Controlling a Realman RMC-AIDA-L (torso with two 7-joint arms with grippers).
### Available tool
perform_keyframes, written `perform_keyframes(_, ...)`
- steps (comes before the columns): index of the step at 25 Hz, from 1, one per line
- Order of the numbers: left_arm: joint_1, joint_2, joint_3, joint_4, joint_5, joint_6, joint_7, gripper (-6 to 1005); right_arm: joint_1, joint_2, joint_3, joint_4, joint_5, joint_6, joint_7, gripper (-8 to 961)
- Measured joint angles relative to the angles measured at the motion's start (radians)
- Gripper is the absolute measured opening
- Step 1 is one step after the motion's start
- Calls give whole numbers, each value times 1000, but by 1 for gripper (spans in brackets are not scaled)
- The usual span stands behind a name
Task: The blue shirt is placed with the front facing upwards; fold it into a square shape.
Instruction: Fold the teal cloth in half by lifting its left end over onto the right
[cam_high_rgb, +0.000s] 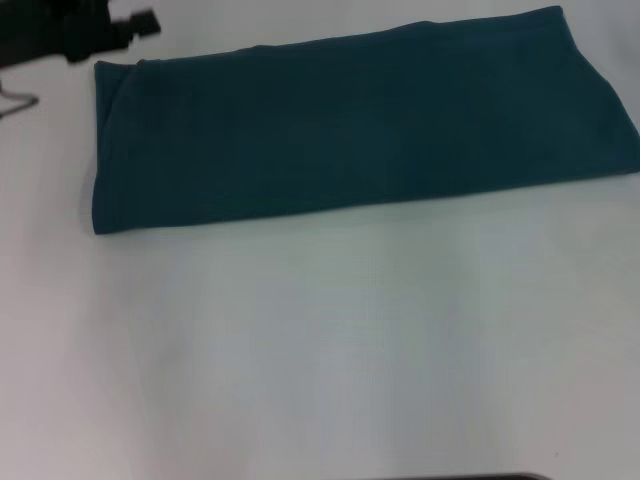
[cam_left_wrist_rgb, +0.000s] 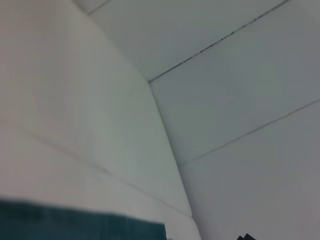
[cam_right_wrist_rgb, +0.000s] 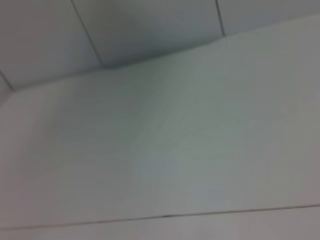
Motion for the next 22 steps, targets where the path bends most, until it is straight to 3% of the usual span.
perform_keyframes(6, 30, 13, -15, 22, 0, 62, -80, 884, -53, -1, 8, 6, 96, -24, -48, 756)
perform_keyframes(10, 33, 31, 1, 55, 27, 50, -129, 884, -57, 3, 9, 13, 95, -31, -67, 755)
perform_keyframes(17, 47, 39, -24, 48, -19, 51, -110, 881, -49, 7, 8, 33, 96, -28, -89, 749)
perform_keyframes(22, 70, -29, -182, 120, -328, 134, 291, 878, -43, 7, 2, 36, 96, -28, -90, 748)
